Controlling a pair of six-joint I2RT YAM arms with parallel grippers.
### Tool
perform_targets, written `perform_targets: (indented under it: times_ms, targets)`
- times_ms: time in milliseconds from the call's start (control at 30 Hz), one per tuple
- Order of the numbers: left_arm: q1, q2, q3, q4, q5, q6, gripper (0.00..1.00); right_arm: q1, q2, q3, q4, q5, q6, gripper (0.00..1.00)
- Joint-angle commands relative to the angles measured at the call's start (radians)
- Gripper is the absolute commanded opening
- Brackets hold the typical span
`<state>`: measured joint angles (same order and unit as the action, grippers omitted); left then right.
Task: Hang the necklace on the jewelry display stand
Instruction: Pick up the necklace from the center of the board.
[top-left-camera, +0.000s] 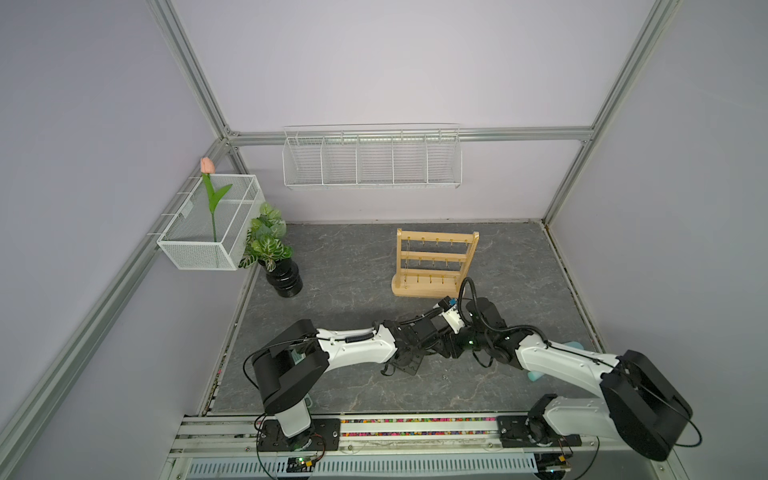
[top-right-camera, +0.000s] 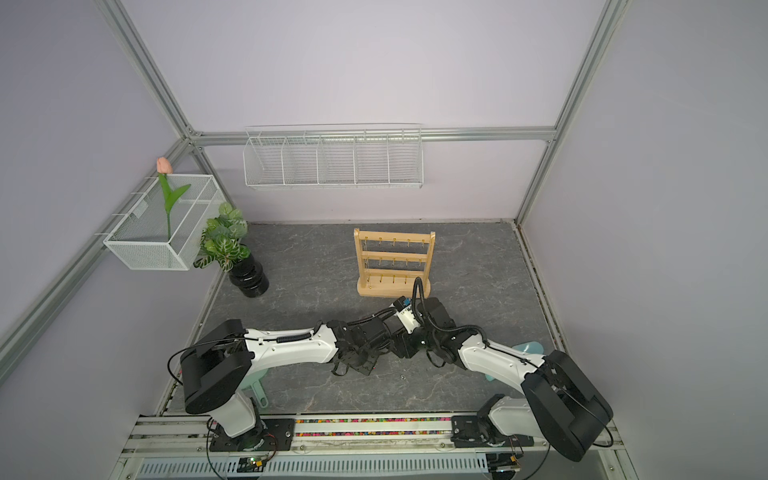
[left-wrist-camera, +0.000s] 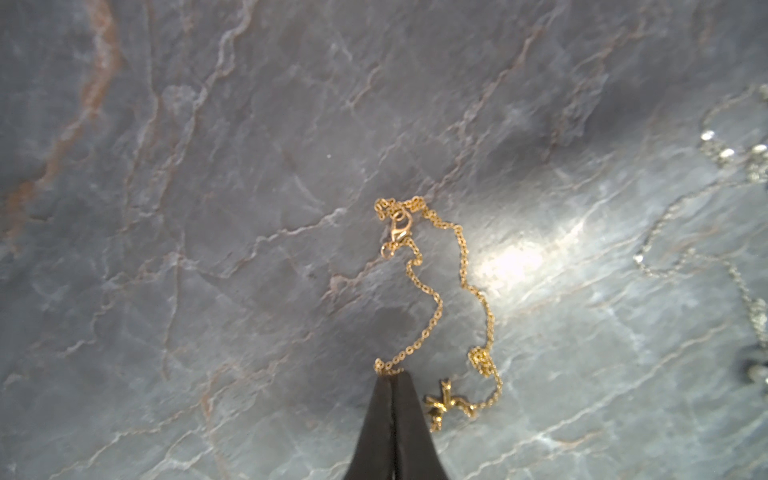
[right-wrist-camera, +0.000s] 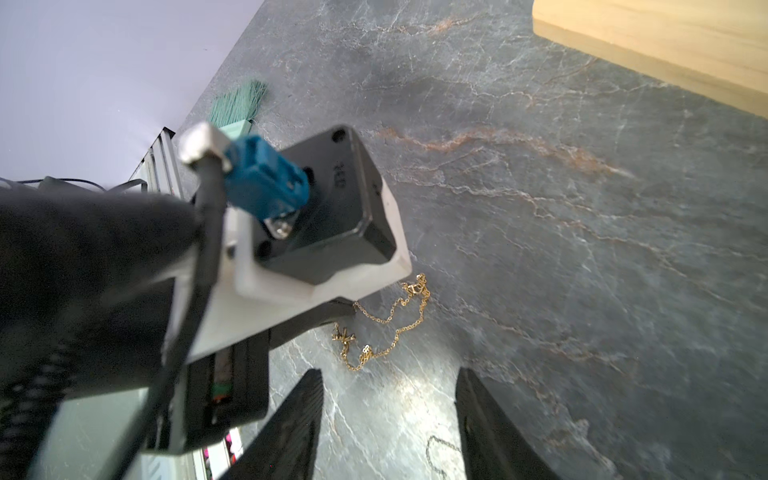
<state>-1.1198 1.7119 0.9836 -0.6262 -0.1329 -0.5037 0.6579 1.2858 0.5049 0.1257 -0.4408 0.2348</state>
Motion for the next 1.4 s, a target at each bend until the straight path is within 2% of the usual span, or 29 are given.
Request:
perform_targets:
  times_ms: [0, 333, 667, 867, 1033, 1367]
  targets:
    - [0.018, 0.053, -0.056, -0.059, 0.036, -0.004, 0.00, -0.007, -0.025, 0.006, -0.021, 0.002, -0.013, 0.54]
    - [0.043, -0.127, -0.020, -0.007, 0.038, -0.027, 0.00, -0.002, 0.000, 0.015, -0.027, 0.008, -0.018, 0.53]
    - [0.052, -0.215, -0.021, -0.021, 0.036, -0.053, 0.00, 0.024, 0.040, -0.002, 0.024, -0.009, -0.050, 0.53]
    - [0.059, -0.266, 0.009, -0.049, 0.024, -0.049, 0.00, 0.077, 0.082, -0.055, 0.248, -0.040, -0.094, 0.59]
    - [0.059, -0.301, 0.024, -0.069, 0.023, -0.050, 0.00, 0.099, 0.155, -0.119, 0.512, -0.045, -0.126, 0.64]
    - [0.061, -0.342, 0.049, -0.095, 0.026, -0.048, 0.00, 0.148, 0.316, -0.130, 0.835, -0.032, -0.182, 0.66]
